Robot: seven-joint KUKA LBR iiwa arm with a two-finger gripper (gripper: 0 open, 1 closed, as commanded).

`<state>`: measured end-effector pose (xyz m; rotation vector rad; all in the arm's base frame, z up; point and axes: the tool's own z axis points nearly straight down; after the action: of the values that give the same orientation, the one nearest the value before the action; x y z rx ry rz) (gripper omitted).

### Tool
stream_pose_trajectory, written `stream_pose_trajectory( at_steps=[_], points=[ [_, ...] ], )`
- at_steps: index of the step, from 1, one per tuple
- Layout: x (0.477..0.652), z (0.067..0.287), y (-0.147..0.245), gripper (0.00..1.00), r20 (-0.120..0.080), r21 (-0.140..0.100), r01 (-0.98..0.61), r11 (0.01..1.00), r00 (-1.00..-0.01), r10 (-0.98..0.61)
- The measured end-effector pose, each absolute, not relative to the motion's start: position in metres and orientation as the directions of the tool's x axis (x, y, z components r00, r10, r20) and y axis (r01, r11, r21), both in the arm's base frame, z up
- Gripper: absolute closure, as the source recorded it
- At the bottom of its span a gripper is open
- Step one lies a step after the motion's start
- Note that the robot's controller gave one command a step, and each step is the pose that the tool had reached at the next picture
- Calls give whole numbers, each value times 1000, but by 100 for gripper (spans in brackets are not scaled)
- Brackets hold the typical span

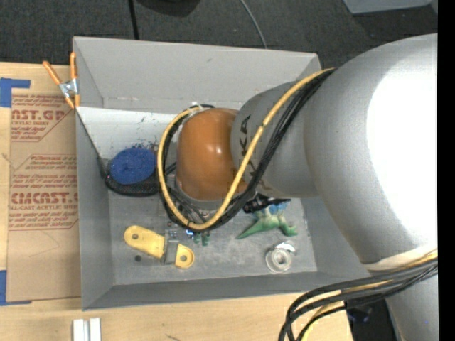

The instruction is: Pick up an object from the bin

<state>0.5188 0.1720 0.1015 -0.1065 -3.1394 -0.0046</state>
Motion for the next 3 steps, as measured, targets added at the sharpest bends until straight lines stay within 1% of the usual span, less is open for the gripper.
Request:
stream_pose_trajectory(
  at_steps=[1,2,3],
  points=[
    [507,77,179,0,8,0,66,998,-998,66],
    [500,93,184,0,3,2,227,974,-974,227],
    [485,77,182,0,6,-1,235,972,-972,235]
  ],
)
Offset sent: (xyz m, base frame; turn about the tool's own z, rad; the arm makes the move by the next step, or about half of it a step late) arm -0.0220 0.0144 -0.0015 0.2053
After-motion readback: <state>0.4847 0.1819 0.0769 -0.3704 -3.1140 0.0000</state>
